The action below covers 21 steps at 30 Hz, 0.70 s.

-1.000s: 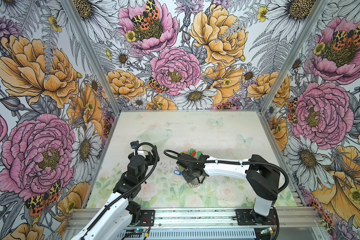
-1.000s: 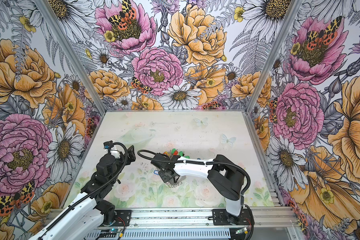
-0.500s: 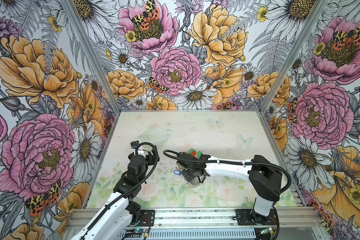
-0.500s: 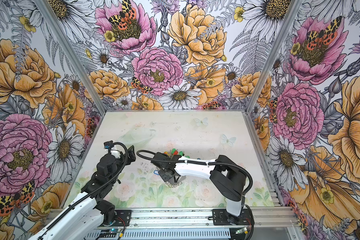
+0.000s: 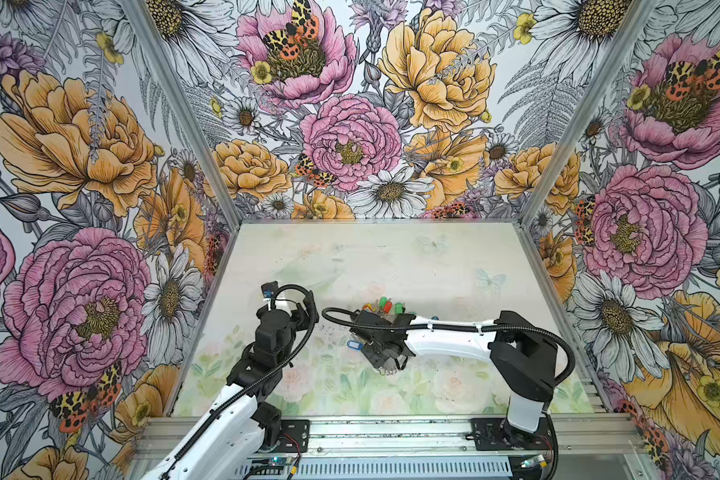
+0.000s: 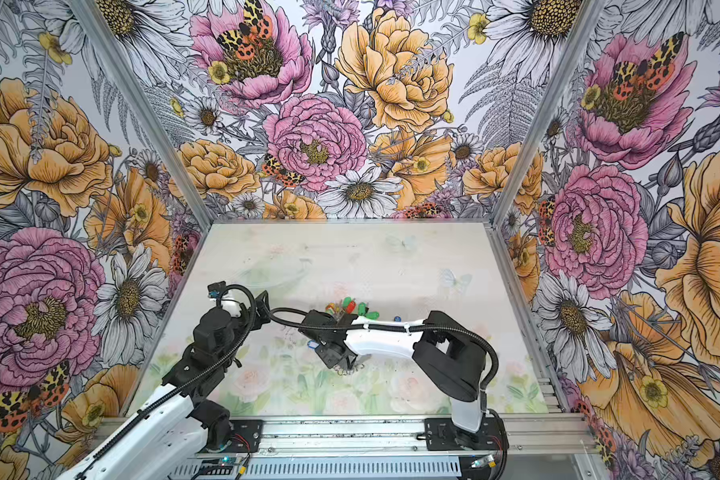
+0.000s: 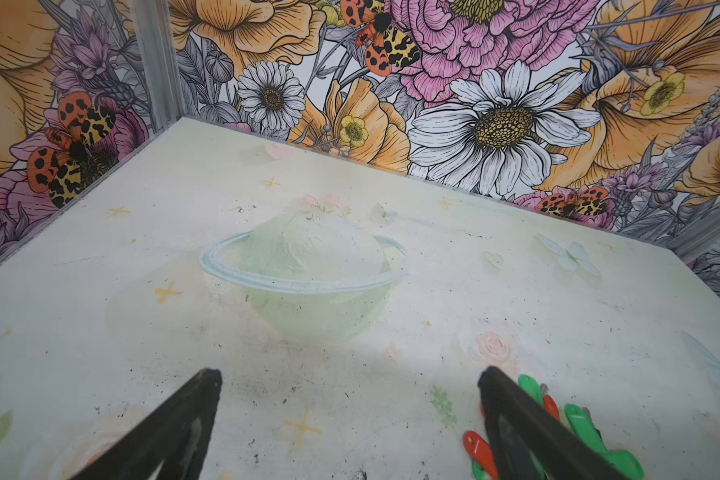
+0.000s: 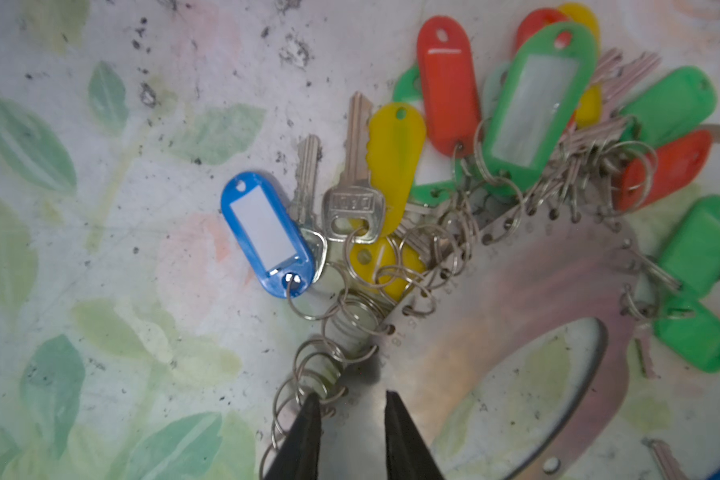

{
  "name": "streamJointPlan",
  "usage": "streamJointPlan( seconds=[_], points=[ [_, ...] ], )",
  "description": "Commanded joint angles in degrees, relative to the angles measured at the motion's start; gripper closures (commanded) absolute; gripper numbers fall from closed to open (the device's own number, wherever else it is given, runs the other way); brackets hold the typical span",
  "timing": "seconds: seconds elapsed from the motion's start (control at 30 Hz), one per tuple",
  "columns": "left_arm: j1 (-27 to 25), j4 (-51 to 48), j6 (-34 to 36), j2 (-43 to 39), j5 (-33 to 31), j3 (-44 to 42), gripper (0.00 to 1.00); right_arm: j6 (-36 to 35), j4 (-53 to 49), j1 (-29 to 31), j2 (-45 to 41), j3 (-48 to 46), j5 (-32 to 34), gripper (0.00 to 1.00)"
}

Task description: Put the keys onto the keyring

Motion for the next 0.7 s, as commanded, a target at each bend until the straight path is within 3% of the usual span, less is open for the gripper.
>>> streamJointPlan(
  seconds=[0.0,0.67],
  points=[
    [0.7,-0.2,-0.9,-1.1,-0.3,-0.5,0.01,-0.5,0.9,0.5,1.1,1.9,2.2,0.7],
    [0.9,-1.3,-1.2,-4.4,-1.9,-1.3,0.01,-3.0,1.0,1.6,1.2,0.6,6.3,0.68]
  ],
)
